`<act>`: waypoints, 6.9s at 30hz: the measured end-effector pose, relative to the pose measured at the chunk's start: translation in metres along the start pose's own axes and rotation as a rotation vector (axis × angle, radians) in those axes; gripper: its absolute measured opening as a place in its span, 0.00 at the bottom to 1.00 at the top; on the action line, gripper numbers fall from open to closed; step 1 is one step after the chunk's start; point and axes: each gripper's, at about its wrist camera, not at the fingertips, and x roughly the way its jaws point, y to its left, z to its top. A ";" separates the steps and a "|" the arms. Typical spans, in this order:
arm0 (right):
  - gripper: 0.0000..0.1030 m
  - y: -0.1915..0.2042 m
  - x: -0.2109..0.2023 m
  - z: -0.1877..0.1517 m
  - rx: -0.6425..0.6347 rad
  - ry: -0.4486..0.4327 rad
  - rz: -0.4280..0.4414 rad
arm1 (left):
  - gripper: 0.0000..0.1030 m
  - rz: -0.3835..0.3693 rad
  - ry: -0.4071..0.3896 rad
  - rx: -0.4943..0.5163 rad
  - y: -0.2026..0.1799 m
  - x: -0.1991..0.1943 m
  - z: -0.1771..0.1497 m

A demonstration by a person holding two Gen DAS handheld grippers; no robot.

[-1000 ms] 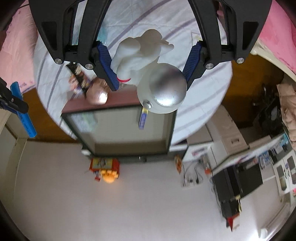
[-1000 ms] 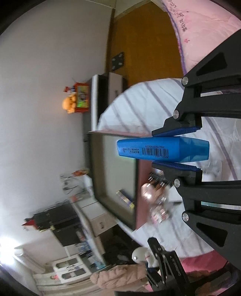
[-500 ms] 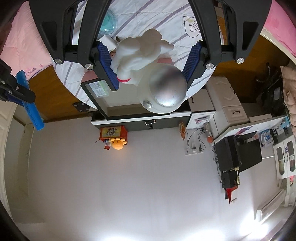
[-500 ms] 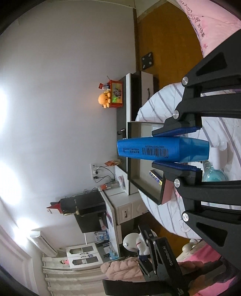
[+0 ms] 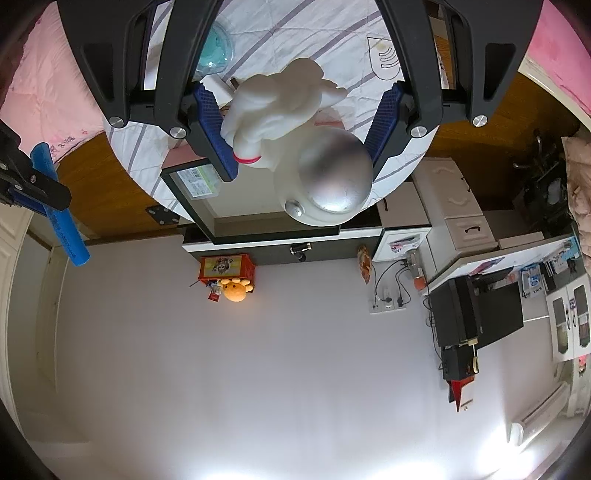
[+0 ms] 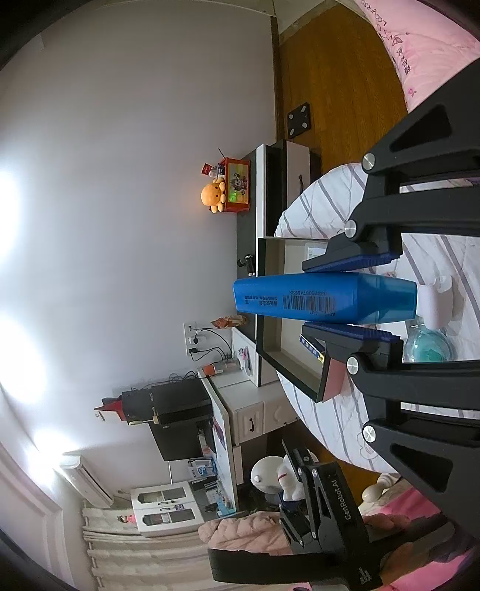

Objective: Organize rigid objects
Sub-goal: 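Lift both held items over the pink box and release them inside, then withdraw both tools from the box toward the remaining items, then grasp the teal face brush case with the left tool while the right tool grasps the white plug device, then carry both held items over the pink box and release them inside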

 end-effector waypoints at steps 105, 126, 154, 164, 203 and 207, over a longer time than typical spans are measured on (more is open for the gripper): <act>0.79 -0.017 -0.019 -0.022 0.024 0.043 -0.085 | 1.00 0.016 0.053 -0.045 -0.032 -0.018 -0.026; 0.79 -0.013 0.021 -0.052 0.022 0.230 -0.077 | 1.00 0.006 0.187 -0.055 -0.026 0.010 -0.059; 0.75 -0.003 0.131 -0.126 -0.032 0.554 -0.086 | 1.00 -0.063 0.475 -0.049 -0.023 0.078 -0.122; 0.59 -0.051 0.111 -0.125 0.046 0.540 -0.152 | 1.00 -0.137 0.526 0.024 -0.080 0.093 -0.121; 0.59 -0.006 0.008 -0.020 -0.035 0.095 -0.100 | 0.56 -0.017 0.156 0.019 -0.033 0.009 -0.035; 0.59 0.000 0.002 -0.017 -0.032 0.069 -0.082 | 0.56 -0.010 0.090 0.033 -0.034 -0.011 -0.028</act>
